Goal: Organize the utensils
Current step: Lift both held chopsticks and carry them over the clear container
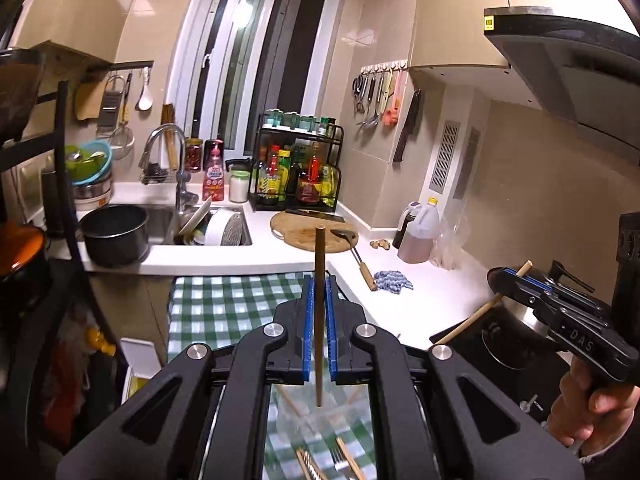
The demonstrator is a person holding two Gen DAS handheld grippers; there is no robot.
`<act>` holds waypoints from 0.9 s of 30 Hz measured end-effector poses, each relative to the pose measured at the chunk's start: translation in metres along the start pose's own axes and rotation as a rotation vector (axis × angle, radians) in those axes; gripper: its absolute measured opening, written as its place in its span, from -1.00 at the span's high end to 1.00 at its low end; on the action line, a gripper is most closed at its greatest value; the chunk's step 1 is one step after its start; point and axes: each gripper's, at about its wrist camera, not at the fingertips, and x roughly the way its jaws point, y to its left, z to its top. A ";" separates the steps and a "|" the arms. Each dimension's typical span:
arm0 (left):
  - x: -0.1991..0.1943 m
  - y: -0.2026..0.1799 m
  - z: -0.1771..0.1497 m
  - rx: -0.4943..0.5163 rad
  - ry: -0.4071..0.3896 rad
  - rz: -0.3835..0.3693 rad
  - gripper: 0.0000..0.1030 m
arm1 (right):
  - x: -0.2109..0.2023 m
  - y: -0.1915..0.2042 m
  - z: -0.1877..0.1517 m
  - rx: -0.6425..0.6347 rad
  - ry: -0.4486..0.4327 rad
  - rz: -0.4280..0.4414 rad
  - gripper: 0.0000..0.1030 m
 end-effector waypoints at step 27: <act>0.105 0.010 -0.082 0.020 0.236 0.042 0.80 | 0.114 -0.009 -0.093 -0.004 0.226 -0.035 0.66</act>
